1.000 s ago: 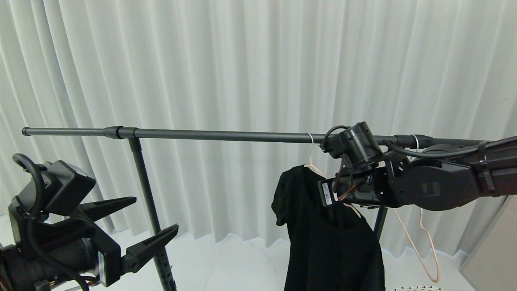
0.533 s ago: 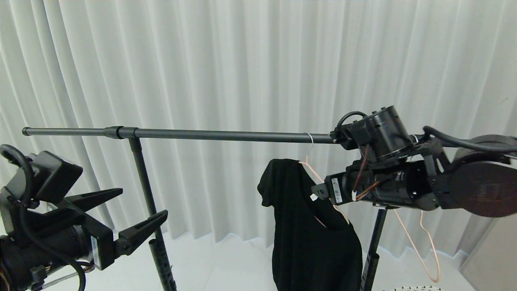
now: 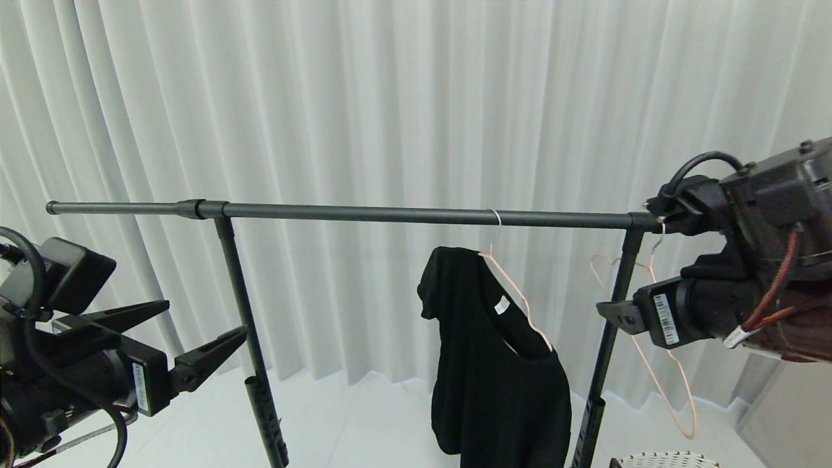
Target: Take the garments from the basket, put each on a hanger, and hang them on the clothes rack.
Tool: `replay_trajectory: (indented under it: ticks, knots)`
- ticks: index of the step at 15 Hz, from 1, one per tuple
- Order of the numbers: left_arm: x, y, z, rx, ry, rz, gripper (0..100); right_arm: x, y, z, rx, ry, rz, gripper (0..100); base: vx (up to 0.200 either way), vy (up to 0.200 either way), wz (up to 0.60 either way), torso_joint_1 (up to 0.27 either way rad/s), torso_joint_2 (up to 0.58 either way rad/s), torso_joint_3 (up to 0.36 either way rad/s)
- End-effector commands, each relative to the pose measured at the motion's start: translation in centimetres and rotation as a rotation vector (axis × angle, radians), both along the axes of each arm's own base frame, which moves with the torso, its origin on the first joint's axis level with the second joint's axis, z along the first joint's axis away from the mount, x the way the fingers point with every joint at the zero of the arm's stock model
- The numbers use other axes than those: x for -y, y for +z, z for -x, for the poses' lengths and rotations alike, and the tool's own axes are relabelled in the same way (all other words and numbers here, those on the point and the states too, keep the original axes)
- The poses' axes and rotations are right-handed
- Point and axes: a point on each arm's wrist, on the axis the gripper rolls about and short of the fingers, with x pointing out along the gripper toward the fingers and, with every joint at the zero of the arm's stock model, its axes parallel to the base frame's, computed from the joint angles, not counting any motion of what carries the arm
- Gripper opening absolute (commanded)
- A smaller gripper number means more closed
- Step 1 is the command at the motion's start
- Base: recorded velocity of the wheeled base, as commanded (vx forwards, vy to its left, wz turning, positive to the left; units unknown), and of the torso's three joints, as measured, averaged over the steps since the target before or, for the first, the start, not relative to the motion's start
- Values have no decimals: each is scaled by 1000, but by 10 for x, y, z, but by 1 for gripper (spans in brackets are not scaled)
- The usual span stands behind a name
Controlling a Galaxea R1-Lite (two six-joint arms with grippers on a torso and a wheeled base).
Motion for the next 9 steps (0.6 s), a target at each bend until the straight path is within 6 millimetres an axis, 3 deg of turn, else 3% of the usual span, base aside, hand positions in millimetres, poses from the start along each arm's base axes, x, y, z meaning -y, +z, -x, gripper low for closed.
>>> replay_trajectory:
  ticks: [1,6,9]
  knots:
    - [0,0,0,0,3,0,100,22,13,5,47,-39,-11,100,-200,0,0,-2,2,12]
    - [-1,-1,0,-3,4,-1,100,43,11,-10,59,-93,117,100,-200,0,0,0,1,5]
    - [-1,-2,1,-5,4,-2,100,48,-1,-12,91,-174,171,100,-200,0,0,2,2,2]
